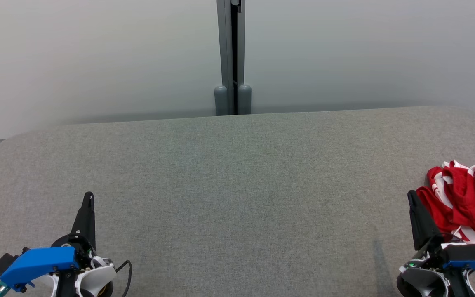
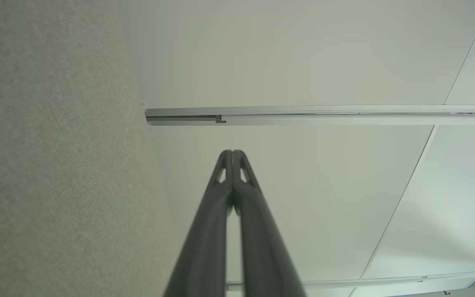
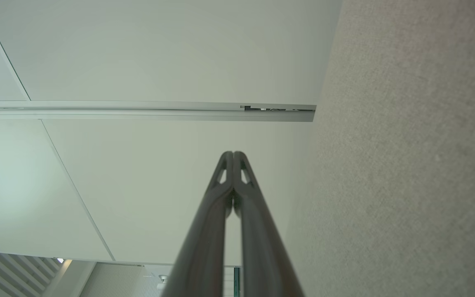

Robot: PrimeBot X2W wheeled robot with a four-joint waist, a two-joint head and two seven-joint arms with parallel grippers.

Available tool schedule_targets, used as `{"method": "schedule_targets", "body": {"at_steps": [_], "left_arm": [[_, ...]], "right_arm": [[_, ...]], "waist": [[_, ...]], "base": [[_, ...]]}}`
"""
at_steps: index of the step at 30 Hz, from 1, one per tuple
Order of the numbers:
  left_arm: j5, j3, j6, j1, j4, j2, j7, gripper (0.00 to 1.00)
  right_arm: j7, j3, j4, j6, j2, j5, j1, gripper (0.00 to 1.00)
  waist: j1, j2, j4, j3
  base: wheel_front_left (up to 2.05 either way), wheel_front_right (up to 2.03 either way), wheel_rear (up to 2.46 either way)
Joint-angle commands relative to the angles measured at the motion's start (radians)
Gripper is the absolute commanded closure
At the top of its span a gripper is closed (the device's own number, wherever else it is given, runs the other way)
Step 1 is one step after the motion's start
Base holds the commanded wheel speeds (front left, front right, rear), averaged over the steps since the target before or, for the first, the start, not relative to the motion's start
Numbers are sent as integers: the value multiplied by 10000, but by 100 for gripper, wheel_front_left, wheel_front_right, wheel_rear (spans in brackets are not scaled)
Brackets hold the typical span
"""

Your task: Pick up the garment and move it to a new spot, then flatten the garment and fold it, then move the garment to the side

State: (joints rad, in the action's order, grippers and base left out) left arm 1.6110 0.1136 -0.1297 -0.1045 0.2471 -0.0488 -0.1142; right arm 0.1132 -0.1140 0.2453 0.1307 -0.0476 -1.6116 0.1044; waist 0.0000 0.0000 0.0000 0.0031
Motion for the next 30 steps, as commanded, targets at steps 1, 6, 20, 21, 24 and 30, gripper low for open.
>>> {"method": "schedule_targets", "body": {"at_steps": [1,6,20,21,24,30], "left_arm": [[38,20,-37,-103,-43,-27,-35,100],[38,20,-37,-103,-42,-27,-34,100],[39,20,-39,-103,-42,-27,-35,100],[39,20,-37,-103,-42,-27,-35,100],[39,20,-37,-103,-43,-27,-35,100],[39,19,-37,-103,-43,-27,-35,100]], "right_arm": [[49,-17,-41,0,-48,-29,71,100],[48,-17,-41,0,-48,-29,71,100],[49,-16,-41,0,-48,-29,71,100],[49,-16,-41,0,-48,-29,71,100],[49,-16,-41,0,-48,-29,71,100],[47,-16,-41,0,-48,-29,71,100]], "waist": [[0,0,0,0],[0,0,0,0],[0,0,0,0],[0,0,0,0],[0,0,0,0],[0,0,0,0]], "base": [[0,0,0],[0,0,0],[0,0,0],[0,0,0],[0,0,0],[0,0,0]]}}
